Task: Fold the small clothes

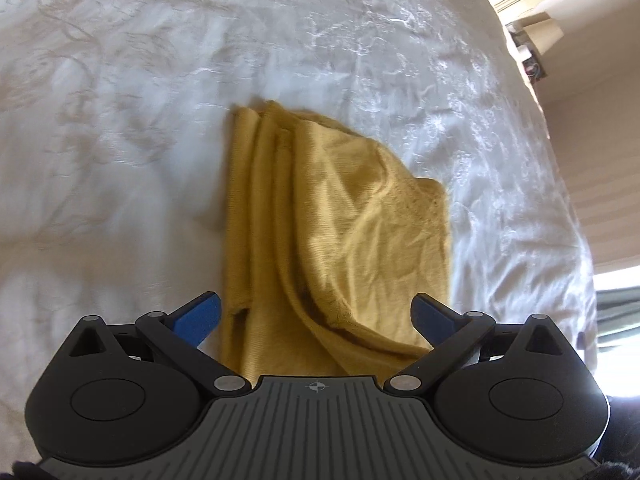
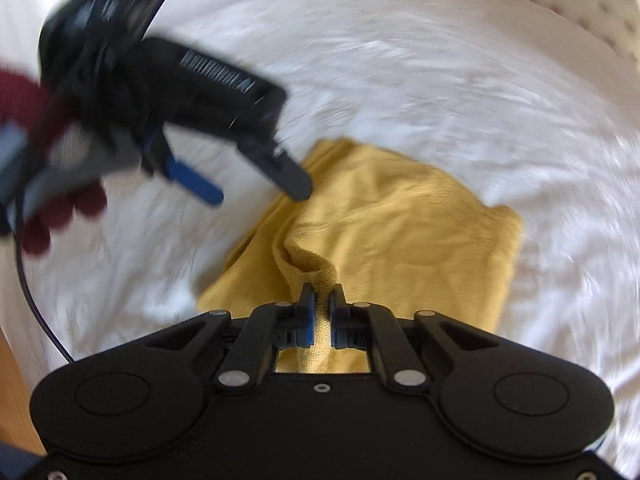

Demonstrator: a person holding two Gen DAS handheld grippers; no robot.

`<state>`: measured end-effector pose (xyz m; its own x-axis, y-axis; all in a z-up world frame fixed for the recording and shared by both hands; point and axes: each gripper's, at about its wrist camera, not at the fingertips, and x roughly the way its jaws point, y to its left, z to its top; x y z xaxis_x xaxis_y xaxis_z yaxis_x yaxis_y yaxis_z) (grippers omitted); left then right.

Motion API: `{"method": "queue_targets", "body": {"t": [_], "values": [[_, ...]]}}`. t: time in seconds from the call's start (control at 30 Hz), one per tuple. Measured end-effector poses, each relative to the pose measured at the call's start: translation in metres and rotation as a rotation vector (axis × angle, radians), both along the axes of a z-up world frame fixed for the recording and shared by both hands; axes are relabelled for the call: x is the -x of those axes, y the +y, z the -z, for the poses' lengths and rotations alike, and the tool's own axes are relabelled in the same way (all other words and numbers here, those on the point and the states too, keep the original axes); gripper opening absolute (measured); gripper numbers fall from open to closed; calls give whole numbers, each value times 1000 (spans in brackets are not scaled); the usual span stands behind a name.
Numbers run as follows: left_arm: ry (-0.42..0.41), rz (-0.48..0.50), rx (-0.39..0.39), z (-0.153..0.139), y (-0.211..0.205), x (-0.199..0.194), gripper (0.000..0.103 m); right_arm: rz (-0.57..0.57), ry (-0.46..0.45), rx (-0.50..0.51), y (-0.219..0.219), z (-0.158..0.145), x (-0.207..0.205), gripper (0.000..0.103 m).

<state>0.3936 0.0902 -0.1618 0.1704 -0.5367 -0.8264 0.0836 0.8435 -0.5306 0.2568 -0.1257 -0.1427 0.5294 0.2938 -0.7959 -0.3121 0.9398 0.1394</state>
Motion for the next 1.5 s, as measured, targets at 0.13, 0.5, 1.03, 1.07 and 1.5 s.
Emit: {"method": "queue_targets", "body": {"t": [0.13,0.5,1.03,1.07,1.5], "values": [[36,8,55,13,-21,-12,103,60,20,-44,-16,-1,-6,12],[-75,30,21,28,-51,-57,101,49,49,-106,-23,4,-5,12],[-192,234,-140,-1,-60,-71,10,68,28,-170,-6,-11,21,10],[-221,251,-133,-12,-58,-69,10,65,16,-182,-4,-15,22,9],[-146,238,-196,21,-30,-88,10,-160,45,92,66,26,-8,37]]}}
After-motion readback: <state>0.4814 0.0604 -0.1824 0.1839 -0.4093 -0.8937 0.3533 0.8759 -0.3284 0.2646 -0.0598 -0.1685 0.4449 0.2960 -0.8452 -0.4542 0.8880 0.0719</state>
